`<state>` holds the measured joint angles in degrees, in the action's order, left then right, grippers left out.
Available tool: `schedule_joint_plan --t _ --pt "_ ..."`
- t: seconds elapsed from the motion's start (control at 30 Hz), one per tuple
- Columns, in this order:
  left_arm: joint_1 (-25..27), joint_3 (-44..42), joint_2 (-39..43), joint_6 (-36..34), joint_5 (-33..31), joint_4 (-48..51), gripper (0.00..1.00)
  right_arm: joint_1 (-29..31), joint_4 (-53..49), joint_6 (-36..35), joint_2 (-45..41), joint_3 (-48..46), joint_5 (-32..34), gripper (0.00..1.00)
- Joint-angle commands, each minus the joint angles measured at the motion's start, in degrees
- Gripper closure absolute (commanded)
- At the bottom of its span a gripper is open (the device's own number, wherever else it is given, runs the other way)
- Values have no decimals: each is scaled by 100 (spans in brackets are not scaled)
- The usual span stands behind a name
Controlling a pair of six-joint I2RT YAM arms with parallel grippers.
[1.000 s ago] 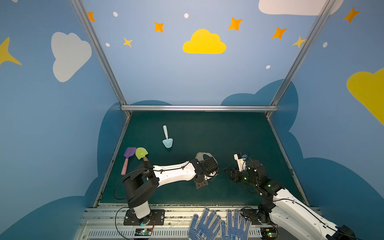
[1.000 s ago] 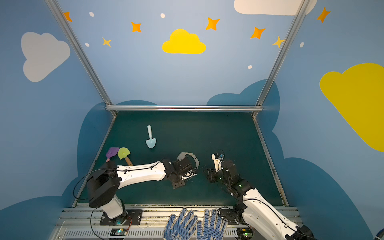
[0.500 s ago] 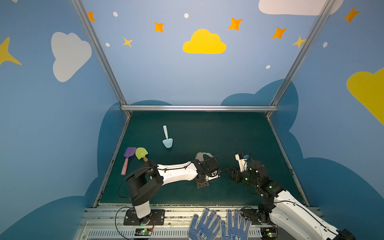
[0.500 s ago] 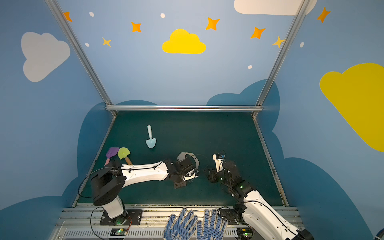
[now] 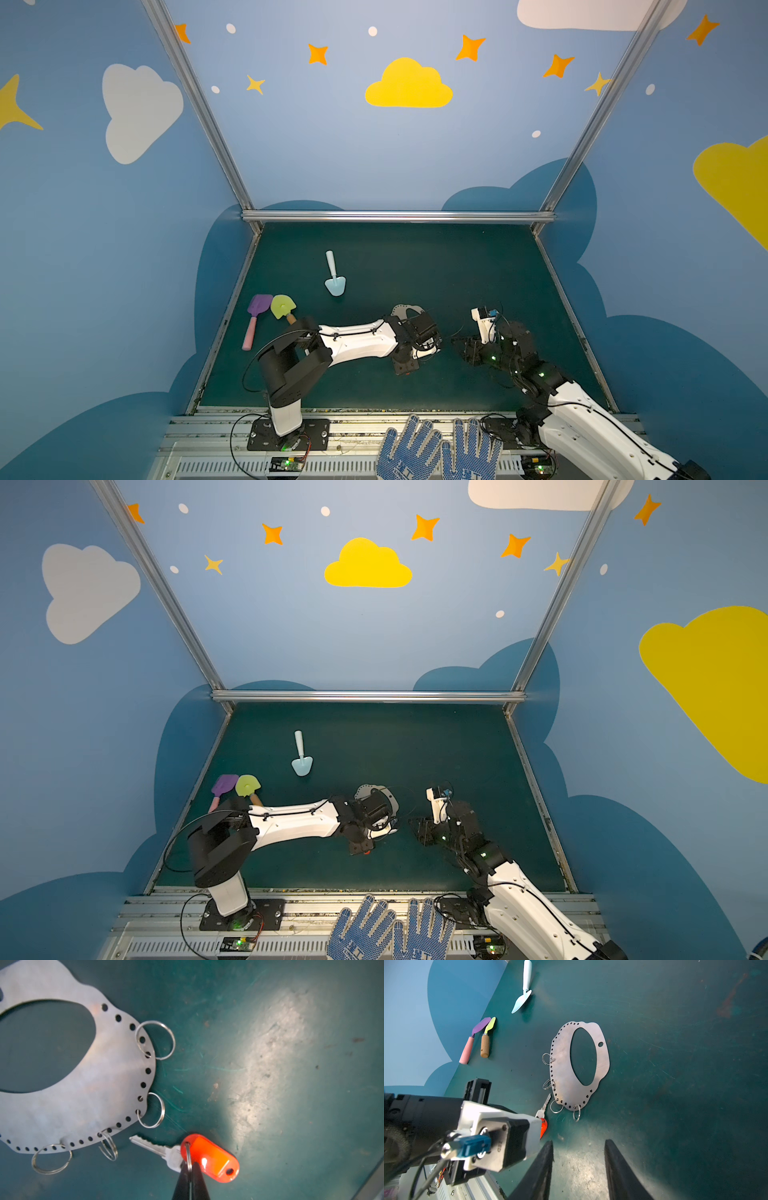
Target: Put the keys on the keyring
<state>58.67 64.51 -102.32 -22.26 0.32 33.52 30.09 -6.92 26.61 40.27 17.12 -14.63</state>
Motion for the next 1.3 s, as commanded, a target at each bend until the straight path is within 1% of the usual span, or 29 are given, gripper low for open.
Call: schedule_joint_plan --t 0.0,0.1,0.23,0.37,0.53,0.67,0.8,0.9,1.13,1.27 --pt "-131 155 452 141 97 164 96 -11 51 -77 28 -14 -218 57" --pt "-236 178 889 226 163 121 96 -2 164 -136 154 76 -565 58" --pt "-352 264 1494 222 348 32 96 6 581 -120 375 209 -1138 58" --pt "-435 312 2041 303 472 -294 96 6 939 -25 499 486 -1475 58" --pt "-556 435 2485 487 1042 -578 96 -12 1050 -116 543 1047 -1936 57" --pt "-640 501 2723 602 1513 -682 96 -22 1124 -136 545 1355 -2286 56" --pt "-703 416 2948 762 1855 -907 96 -29 1475 -68 559 1368 -2576 57" --pt "-750 327 3059 854 2132 -1069 96 -29 1877 38 609 1307 -2885 60" --pt "-916 223 3190 1028 2735 -1249 96 -38 2562 151 489 1186 -2992 60" --pt "-996 129 3286 1132 2944 -1421 96 -38 2787 222 585 1261 -3129 63"
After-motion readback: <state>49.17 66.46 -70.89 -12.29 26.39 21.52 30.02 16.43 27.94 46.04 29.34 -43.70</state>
